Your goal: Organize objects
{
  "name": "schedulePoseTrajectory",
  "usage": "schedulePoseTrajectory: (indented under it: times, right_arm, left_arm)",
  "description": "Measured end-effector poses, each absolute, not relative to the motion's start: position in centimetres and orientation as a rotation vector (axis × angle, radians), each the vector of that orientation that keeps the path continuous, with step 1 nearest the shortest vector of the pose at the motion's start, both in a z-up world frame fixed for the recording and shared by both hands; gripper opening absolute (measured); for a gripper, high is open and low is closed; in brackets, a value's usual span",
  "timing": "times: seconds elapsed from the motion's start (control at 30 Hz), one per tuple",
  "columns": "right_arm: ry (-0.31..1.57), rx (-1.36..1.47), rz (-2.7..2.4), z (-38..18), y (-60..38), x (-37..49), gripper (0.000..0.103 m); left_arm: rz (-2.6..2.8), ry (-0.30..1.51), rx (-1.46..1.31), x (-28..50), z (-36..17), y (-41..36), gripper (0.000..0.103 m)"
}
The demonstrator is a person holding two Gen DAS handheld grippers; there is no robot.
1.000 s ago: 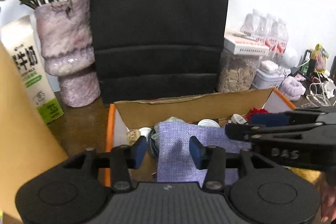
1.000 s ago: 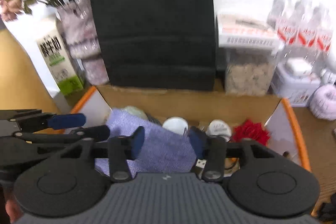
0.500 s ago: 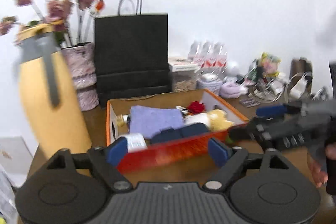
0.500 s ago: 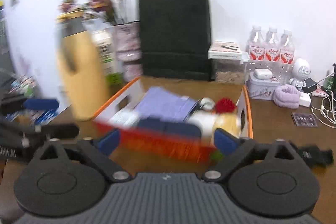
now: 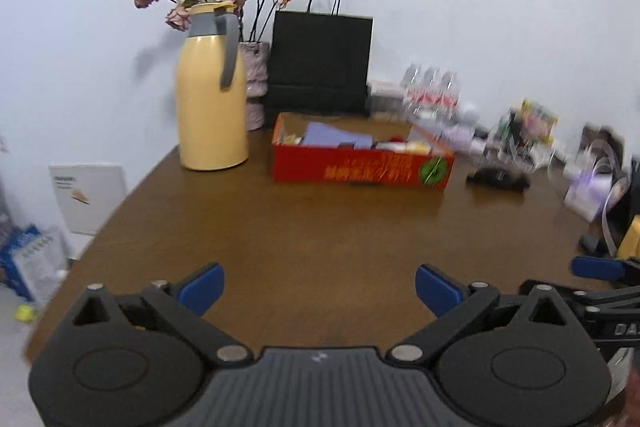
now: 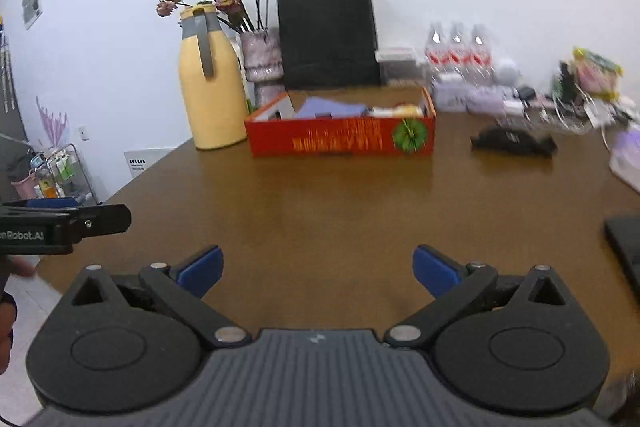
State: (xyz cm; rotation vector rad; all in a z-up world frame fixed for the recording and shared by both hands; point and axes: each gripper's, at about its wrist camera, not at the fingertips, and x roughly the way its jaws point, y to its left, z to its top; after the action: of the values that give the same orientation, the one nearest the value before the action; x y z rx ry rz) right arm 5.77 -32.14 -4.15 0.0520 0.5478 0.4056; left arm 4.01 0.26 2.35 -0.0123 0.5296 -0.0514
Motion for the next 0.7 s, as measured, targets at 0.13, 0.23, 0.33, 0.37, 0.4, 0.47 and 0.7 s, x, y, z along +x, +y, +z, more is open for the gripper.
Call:
schedulePoseTrajectory:
  times: [0.13, 0.23, 0.33, 0.37, 0.4, 0.47, 0.7]
  right_arm:
    - [0.546, 0.07, 0.423, -3.6, -31.9, 3.7, 0.103]
    - [0.504, 0.052, 0.381, -2.7, -32.1, 1.9, 0.103]
    - [0.479, 0.021, 0.372, -2.3, -32.2, 0.2, 0.103]
    - [0.468, 0.026, 0.371, -2.2, -32.3, 0.1, 0.103]
    - [0.461, 0.031, 0.373, -2.2, -32.3, 0.0, 0.103]
    - [0.472, 0.026, 0.378, -2.1, -31.8, 0.4, 0.103]
    - [0.479, 0.0, 0.392, -2.5, -31.0, 0.3, 0.103]
  left_arm:
    - [0.019, 0.478, -0.013, 0.8, 2.7, 0.4, 0.103]
    - [0.002, 0.484, -0.033, -0.8, 3.0, 0.6, 0.103]
    - [-0.005, 0.461, -0.041, -2.0, 3.2, 0.6, 0.103]
    - [-0.007, 0.456, -0.04, -2.2, 3.3, 0.6, 0.103]
    - [-0.011, 0.454, -0.037, -2.2, 3.4, 0.6, 0.103]
    - [-0.008, 0.455, -0.041, -2.2, 3.4, 0.5, 0.103]
    - [-0.01, 0.466, -0.061, -1.9, 3.3, 0.7, 0.103]
